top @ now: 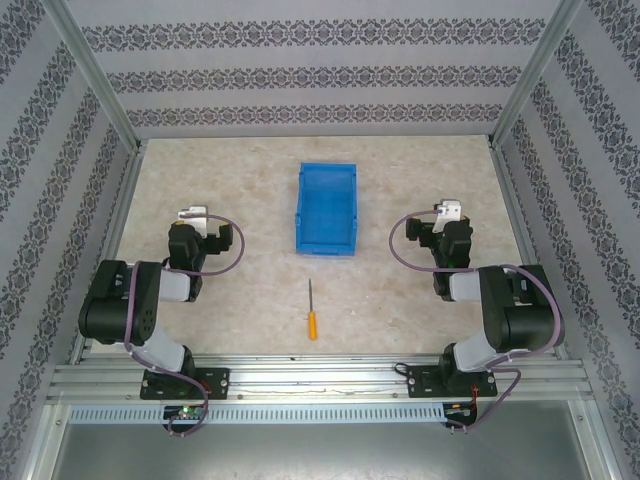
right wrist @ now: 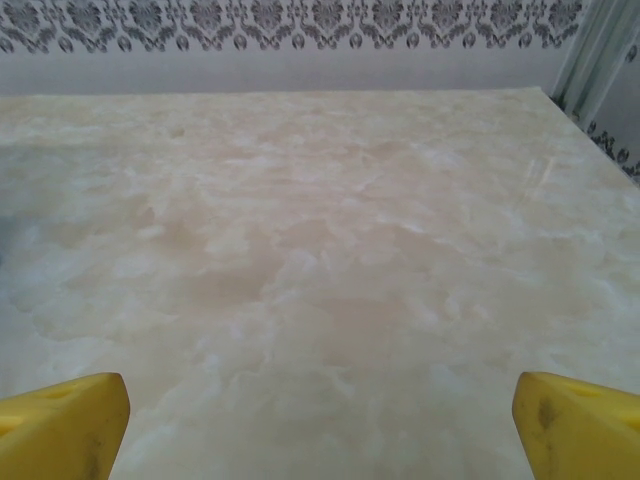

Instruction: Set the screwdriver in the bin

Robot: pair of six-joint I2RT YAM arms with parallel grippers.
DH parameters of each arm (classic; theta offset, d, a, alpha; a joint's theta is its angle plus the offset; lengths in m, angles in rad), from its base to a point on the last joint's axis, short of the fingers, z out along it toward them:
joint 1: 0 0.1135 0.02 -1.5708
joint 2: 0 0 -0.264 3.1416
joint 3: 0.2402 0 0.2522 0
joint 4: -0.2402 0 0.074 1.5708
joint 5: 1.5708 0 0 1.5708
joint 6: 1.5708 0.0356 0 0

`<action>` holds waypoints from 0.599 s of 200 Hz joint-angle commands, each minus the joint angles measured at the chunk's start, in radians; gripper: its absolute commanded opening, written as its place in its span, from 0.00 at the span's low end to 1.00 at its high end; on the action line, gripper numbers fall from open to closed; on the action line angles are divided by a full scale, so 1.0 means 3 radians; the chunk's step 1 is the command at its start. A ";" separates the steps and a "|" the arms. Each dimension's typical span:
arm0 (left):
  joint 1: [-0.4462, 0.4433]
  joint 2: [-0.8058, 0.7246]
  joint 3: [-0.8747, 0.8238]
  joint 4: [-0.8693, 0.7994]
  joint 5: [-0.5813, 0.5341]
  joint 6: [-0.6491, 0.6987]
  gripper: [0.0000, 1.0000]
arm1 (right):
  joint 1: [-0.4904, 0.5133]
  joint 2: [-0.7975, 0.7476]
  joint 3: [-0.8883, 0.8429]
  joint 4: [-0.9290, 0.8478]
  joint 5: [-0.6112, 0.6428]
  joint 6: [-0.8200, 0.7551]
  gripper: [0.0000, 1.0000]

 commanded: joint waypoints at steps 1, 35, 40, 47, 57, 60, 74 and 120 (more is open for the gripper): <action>-0.0036 -0.0461 0.0261 -0.0721 0.0139 0.0104 0.99 | -0.0019 -0.0377 0.0258 -0.0658 0.0185 0.0102 0.98; -0.0041 -0.1178 0.0754 -0.2271 0.0258 0.0371 0.99 | 0.0012 -0.1059 0.0533 -0.1639 0.0469 0.0425 0.98; -0.0041 -0.1266 0.0838 -0.2514 0.0267 0.0405 0.99 | 0.0031 -0.1139 0.0614 -0.1863 0.0527 0.0511 0.98; -0.0041 -0.1385 0.0949 -0.2836 0.0267 0.0470 0.99 | 0.0072 -0.1236 0.0753 -0.2219 0.0633 0.0668 0.98; -0.0041 -0.1559 0.1097 -0.3226 0.0248 0.0557 0.99 | 0.0137 -0.1360 0.0967 -0.2749 0.0653 0.0913 0.98; -0.0041 -0.1611 0.1143 -0.3369 0.0243 0.0592 0.99 | 0.0161 -0.1399 0.1037 -0.2910 0.0657 0.1007 0.98; -0.0040 -0.1811 0.1371 -0.3915 0.0232 0.0656 0.99 | 0.0274 -0.1591 0.1345 -0.3632 0.0502 0.1503 0.98; -0.0041 -0.2092 0.1920 -0.5121 0.0282 0.0538 0.99 | 0.0305 -0.2506 0.0965 -0.3681 -0.0805 0.1630 0.98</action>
